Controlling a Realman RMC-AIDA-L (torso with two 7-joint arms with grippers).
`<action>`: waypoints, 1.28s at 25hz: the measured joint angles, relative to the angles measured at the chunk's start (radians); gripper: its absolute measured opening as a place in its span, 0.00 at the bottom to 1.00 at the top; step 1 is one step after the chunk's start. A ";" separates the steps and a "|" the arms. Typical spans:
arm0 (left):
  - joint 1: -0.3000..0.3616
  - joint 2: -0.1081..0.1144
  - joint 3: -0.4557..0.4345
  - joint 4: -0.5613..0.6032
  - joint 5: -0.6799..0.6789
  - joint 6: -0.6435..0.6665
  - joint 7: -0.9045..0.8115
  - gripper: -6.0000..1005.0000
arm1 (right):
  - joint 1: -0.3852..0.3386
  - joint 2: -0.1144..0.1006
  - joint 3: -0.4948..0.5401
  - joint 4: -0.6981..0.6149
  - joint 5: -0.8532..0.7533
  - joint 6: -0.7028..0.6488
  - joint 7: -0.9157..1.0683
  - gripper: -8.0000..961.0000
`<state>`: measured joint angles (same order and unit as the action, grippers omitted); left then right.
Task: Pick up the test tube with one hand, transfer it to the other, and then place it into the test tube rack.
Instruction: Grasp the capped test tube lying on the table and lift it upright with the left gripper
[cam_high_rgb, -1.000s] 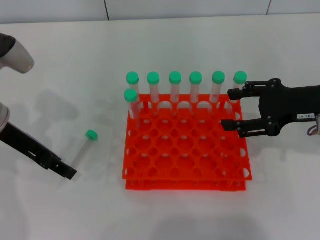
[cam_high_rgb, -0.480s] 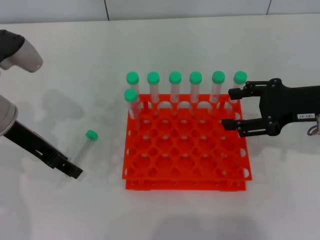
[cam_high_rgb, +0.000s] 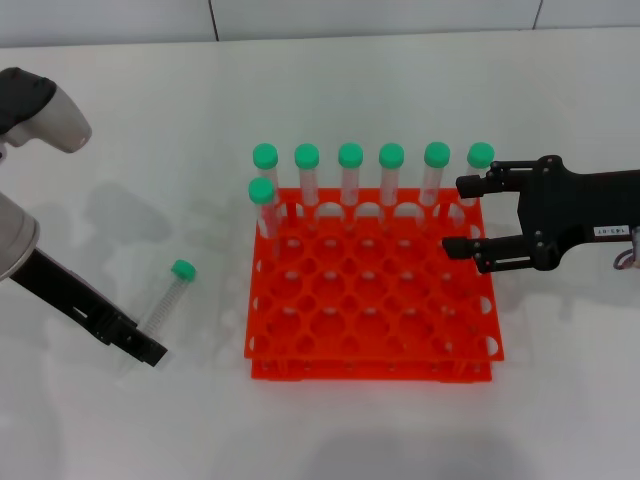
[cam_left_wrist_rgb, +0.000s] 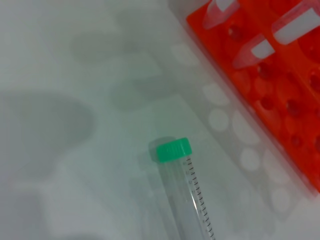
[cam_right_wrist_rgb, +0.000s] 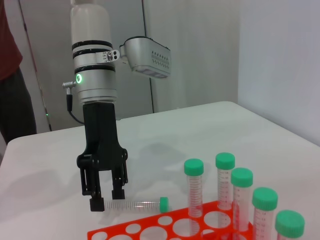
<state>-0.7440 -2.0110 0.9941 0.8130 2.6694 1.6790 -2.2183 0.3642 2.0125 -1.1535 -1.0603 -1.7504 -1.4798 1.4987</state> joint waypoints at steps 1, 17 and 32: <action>0.000 0.000 0.000 0.000 0.001 0.000 0.000 0.61 | 0.000 0.000 0.000 0.000 0.000 0.000 0.000 0.78; -0.001 0.000 0.000 -0.001 0.014 -0.007 0.002 0.51 | -0.001 0.000 0.000 0.000 0.000 0.008 0.000 0.78; -0.003 -0.002 0.002 -0.004 0.033 -0.013 -0.001 0.37 | -0.001 0.000 0.000 0.000 0.001 0.015 0.000 0.78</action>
<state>-0.7472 -2.0126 0.9956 0.8086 2.7020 1.6659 -2.2194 0.3635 2.0125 -1.1535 -1.0600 -1.7491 -1.4647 1.4987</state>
